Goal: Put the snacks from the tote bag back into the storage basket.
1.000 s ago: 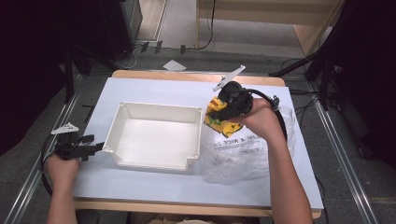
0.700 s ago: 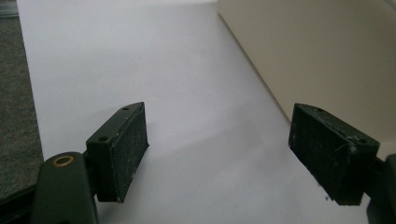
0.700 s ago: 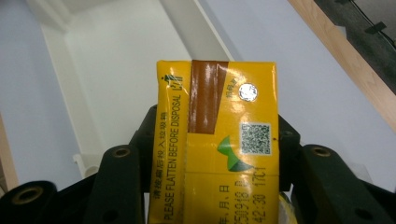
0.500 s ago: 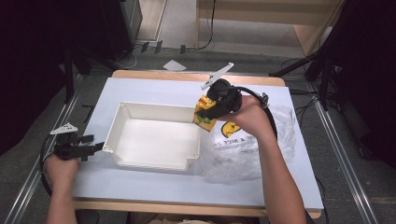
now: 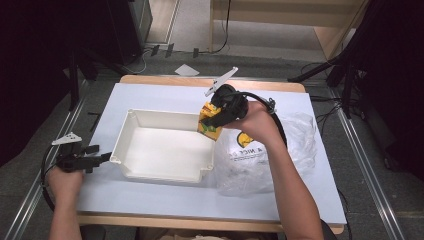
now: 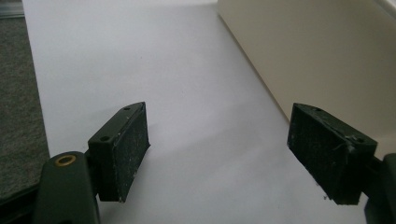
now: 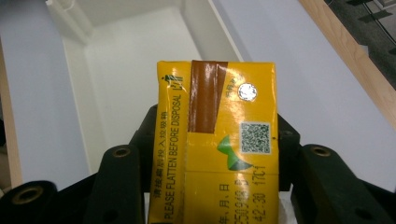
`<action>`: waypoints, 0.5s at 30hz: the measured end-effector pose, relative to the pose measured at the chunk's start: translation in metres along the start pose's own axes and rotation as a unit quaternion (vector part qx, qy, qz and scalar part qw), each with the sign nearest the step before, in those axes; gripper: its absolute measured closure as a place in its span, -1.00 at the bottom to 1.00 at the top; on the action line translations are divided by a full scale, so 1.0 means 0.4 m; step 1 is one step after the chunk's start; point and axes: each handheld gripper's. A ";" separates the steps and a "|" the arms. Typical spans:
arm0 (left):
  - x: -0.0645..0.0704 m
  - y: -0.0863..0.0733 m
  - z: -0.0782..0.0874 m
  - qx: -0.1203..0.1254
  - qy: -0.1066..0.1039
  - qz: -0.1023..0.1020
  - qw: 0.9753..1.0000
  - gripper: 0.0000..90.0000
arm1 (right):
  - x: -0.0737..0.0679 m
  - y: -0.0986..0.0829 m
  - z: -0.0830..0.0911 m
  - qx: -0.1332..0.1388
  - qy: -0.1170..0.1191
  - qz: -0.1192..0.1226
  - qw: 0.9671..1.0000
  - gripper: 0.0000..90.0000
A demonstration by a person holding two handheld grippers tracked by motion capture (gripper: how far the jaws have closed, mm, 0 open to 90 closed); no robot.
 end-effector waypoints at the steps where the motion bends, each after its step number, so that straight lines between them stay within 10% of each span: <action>1: -0.001 -0.002 0.002 -0.002 0.001 0.000 1.000 -0.51 | -0.005 0.004 -0.006 0.001 -0.004 0.000 1.000 0.19; 15: -0.001 -0.004 0.004 -0.001 0.008 0.003 1.000 -0.51 | -0.026 0.029 -0.069 0.002 0.000 0.009 1.000 0.18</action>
Point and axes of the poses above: each handheld gripper's, and its own axes: z roughly backward along the jaws, y roughly out of its top, x roughly to its right, and after that the axes turned 7 degrees about -x, right-handed
